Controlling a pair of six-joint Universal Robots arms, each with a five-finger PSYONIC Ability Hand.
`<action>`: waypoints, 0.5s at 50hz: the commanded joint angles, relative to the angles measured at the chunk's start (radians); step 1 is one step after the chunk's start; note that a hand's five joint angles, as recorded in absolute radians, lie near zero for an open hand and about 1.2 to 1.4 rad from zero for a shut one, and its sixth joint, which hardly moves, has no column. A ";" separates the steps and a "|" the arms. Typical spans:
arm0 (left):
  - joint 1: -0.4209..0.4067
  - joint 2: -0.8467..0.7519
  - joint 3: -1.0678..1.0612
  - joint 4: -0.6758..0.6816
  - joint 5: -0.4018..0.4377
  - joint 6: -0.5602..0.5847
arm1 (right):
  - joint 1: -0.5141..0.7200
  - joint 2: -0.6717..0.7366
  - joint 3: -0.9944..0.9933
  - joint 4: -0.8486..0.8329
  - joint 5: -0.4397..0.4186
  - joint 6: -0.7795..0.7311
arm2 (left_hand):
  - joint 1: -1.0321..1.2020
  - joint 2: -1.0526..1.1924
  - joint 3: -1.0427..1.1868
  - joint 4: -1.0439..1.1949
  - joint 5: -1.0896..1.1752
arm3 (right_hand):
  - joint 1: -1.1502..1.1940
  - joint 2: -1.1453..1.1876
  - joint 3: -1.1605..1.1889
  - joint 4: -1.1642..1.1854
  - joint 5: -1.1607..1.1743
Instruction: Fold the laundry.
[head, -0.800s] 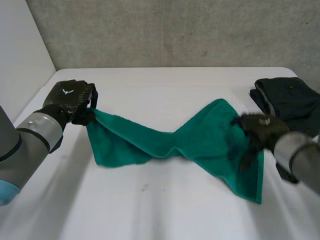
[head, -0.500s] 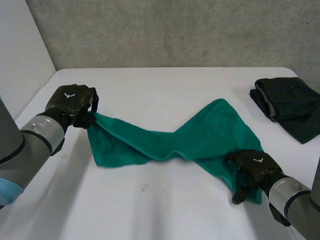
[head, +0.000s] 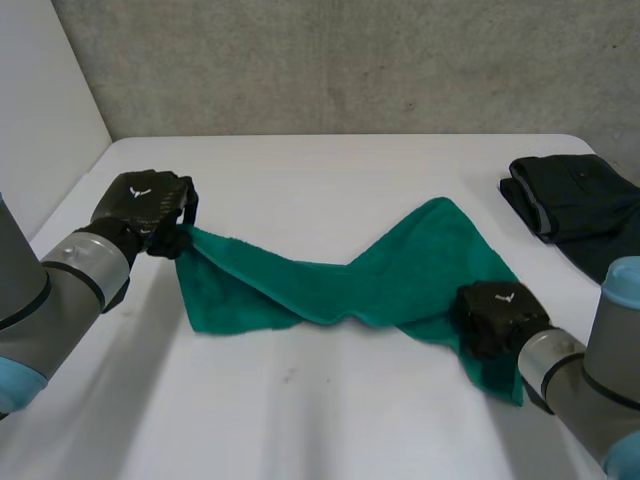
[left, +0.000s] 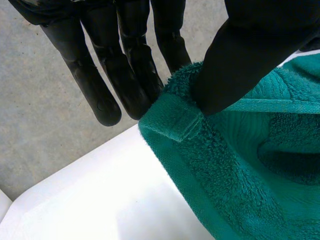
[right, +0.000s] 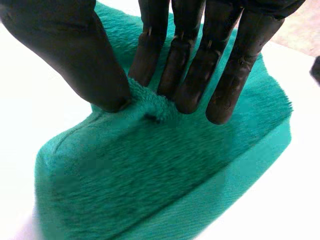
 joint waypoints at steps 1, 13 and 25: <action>-0.001 0.069 0.007 -0.015 0.003 -0.001 | -0.007 -0.135 -0.105 0.083 0.038 -0.079 | 0.264 0.199 0.204 0.194 0.247 | 0.416 0.230 0.233 0.227 0.255; 0.032 0.356 -0.006 -0.158 0.018 0.002 | -0.017 -0.375 -0.529 0.695 -0.031 -0.461 | 0.264 0.199 0.204 0.194 0.247 | 0.416 0.230 0.233 0.227 0.255; 0.012 0.148 -0.022 -0.190 0.009 0.101 | -0.022 -0.103 -0.623 0.802 -0.059 -0.498 | 0.264 0.199 0.204 0.194 0.247 | 0.416 0.230 0.233 0.227 0.255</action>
